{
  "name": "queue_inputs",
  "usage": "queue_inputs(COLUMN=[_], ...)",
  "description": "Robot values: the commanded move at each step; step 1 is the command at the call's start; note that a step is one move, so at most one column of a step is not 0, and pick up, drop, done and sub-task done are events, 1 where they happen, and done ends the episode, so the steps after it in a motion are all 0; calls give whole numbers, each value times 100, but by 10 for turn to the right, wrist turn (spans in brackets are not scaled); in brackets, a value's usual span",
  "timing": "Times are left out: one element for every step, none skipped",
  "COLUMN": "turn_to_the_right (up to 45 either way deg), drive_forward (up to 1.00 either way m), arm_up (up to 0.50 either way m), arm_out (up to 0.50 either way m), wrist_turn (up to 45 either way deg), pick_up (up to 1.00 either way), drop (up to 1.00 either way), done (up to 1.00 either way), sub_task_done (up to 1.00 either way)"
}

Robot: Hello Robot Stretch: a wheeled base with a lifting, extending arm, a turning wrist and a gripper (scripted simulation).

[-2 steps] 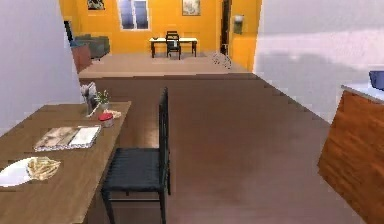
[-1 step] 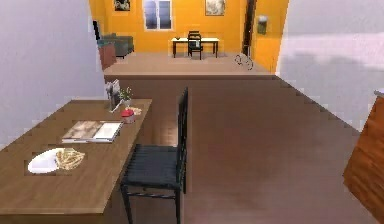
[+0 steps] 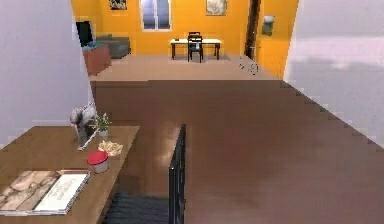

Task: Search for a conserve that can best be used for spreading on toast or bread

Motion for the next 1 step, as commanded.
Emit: queue_inputs(turn_to_the_right=[-270], drive_forward=[0], arm_up=[0], arm_out=[0], wrist_turn=[0], pick_up=[0], drop=[0], done=[0], sub_task_done=[0])
